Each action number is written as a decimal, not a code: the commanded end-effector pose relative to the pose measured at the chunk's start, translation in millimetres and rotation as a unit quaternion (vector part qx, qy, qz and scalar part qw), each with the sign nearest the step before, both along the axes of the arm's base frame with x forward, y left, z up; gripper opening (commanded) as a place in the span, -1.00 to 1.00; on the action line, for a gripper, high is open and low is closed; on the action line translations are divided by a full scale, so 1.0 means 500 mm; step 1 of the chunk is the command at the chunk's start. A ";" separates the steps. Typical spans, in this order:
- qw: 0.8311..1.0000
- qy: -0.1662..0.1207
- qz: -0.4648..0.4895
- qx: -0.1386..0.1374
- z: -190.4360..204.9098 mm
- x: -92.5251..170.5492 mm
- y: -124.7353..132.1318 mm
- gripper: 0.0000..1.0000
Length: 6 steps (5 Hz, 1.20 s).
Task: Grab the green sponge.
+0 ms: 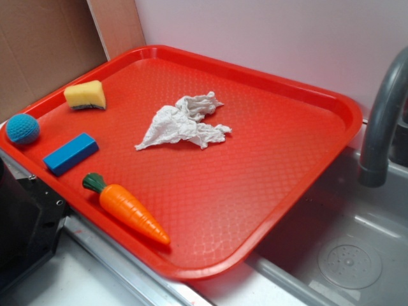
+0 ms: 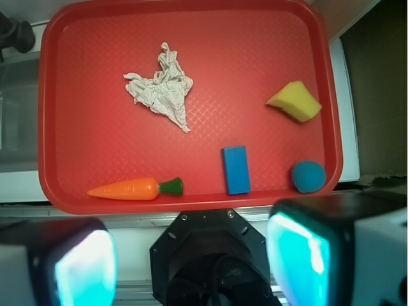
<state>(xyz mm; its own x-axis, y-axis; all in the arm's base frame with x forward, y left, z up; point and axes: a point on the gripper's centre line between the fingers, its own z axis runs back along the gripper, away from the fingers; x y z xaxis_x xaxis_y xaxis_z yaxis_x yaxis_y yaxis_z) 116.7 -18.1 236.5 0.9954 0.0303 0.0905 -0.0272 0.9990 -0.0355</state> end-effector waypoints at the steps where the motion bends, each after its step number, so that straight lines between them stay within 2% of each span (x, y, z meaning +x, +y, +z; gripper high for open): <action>1: 1.000 0.000 0.000 0.000 0.000 0.000 0.000 1.00; 5: 1.000 0.000 0.000 0.000 0.000 0.000 0.000 1.00; 6: 0.992 -0.008 -0.124 0.036 -0.056 0.065 0.085 1.00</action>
